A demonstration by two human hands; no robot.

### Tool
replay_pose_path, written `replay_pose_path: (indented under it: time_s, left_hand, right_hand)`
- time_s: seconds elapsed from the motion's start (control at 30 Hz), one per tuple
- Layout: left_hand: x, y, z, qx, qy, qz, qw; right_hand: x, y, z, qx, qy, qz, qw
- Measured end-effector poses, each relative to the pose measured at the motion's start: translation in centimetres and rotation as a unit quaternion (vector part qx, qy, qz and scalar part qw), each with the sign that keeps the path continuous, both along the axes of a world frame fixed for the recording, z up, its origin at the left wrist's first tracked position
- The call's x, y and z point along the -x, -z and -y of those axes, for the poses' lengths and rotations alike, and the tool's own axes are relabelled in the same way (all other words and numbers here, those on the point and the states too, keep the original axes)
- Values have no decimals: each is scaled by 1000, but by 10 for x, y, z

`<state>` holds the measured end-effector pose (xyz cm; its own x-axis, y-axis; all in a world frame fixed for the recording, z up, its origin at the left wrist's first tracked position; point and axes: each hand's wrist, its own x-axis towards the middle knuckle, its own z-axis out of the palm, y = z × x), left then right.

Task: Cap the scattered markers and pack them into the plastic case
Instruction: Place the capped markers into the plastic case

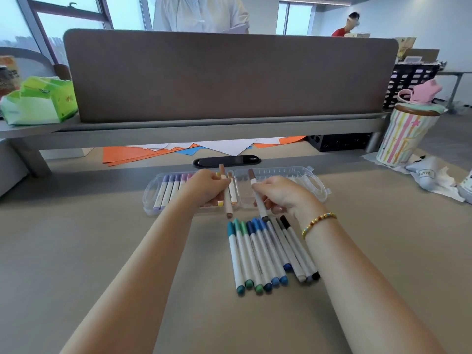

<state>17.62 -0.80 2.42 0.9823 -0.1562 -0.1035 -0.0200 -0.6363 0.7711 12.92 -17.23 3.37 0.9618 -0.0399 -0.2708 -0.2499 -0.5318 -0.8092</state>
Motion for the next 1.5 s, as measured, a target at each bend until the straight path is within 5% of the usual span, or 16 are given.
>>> replay_pose_path:
  time_s: [0.23, 0.63, 0.93, 1.07, 1.23, 1.5]
  left_hand:
    - [-43, 4, 36, 12, -18, -31, 999]
    - [-62, 26, 70, -183, 11, 74, 980]
    - [-59, 39, 65, -358, 38, 151, 921]
    - [-58, 45, 52, -379, 81, 195, 901]
    - [-56, 47, 43, -357, 169, 106, 913]
    - [-55, 52, 38, -374, 174, 132, 901]
  right_hand:
    - [-32, 5, 26, 3, 50, 10, 999]
    - [-67, 9, 31, 16, 75, 21, 997]
    - [-73, 15, 27, 30, 75, 28, 996]
    - [-75, 18, 30, 34, 87, 30, 995]
    - [-77, 18, 27, 83, 48, 24, 995]
    - [-82, 25, 6, 150, -12, 73, 986]
